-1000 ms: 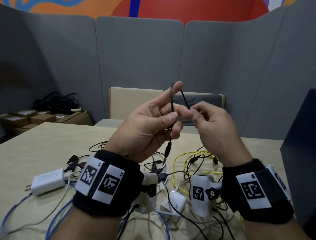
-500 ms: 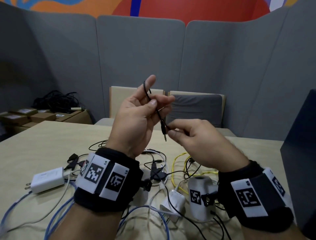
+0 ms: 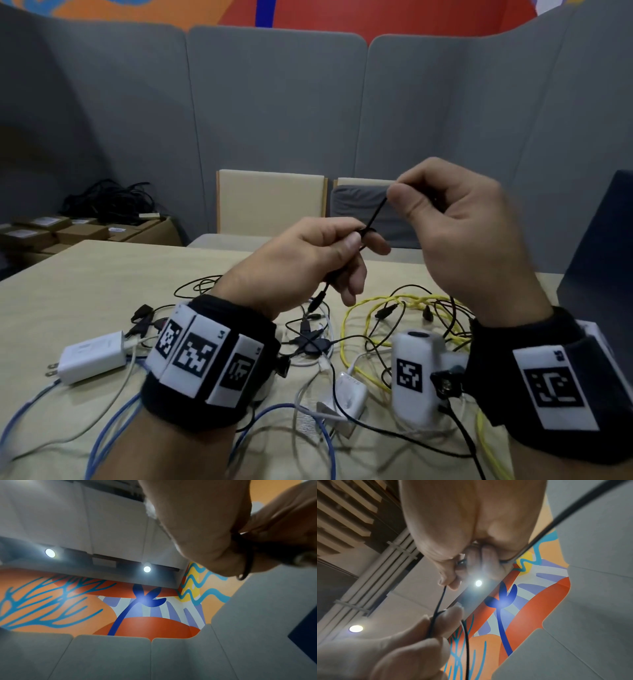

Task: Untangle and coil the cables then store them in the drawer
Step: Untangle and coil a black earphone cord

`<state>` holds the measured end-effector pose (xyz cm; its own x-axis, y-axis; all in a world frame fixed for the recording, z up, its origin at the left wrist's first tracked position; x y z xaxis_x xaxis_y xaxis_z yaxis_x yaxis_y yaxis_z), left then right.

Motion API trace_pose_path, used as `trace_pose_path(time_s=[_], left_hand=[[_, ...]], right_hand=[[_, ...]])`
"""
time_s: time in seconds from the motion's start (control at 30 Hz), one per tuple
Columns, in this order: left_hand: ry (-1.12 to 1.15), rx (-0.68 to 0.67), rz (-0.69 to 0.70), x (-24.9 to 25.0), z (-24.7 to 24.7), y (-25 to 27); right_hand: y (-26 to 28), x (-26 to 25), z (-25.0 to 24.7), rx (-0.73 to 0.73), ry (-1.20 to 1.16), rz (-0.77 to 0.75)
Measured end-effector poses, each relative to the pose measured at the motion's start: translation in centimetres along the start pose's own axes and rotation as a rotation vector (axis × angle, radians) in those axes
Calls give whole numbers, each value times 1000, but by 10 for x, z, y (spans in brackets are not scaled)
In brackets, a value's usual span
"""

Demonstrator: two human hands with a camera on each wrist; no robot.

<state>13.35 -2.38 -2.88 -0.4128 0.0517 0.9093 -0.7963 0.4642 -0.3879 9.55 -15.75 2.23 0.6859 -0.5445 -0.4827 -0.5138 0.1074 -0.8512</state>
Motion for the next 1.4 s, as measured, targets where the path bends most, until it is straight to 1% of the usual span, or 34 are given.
trace_pose_path(time_s=[0.1, 0.2, 0.27, 0.4, 0.53, 0.67, 0.77, 0.83, 0.97, 1.07, 1.23, 1.3, 1.33, 1.4], left_hand=[[-1, -28, -8, 1, 1, 2], [80, -45, -18, 2, -2, 6], [142, -63, -5, 6, 0, 7], [273, -80, 11, 10, 4, 8], [313, -56, 33, 11, 0, 6], [390, 57, 122, 13, -5, 2], [507, 145, 200, 17, -12, 0], [532, 216, 257, 20, -19, -1], [544, 415, 273, 17, -34, -3], [543, 525, 292, 16, -39, -4], [625, 732, 393, 20, -52, 1], [543, 758, 417, 21, -52, 3], [451, 745, 419, 22, -50, 3], [204, 663, 401, 21, -41, -1]], right_hand=[[-1, 1, -4, 47, -5, -1], [-2, 4, -7, 103, -14, 16], [-1, 11, -5, 117, 1, 43], [0, 30, 3, 70, 39, 106], [3, 37, 13, -42, 66, 138], [8, 42, 25, -141, 22, 182], [16, 48, 40, -275, 21, 218], [22, 53, 49, -359, 32, 259], [28, 48, 57, -464, 68, 257], [30, 41, 58, -534, 59, 261], [38, 32, 60, -683, 24, 303], [40, 28, 61, -727, 22, 299], [40, 25, 61, -734, 23, 278], [33, 17, 55, -699, 17, 213]])
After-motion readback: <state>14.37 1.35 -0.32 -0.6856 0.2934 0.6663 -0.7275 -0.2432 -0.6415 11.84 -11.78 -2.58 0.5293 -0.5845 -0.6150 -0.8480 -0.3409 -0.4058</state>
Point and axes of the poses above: each hand's wrist, its own y-axis away from the middle knuckle, its own z-axis out of the palm, x = y × z, the point moved 6 cm from there along -y, towards the middle knuckle, and after that the axes turned 9 degrees about x, right-handed, at the moved point
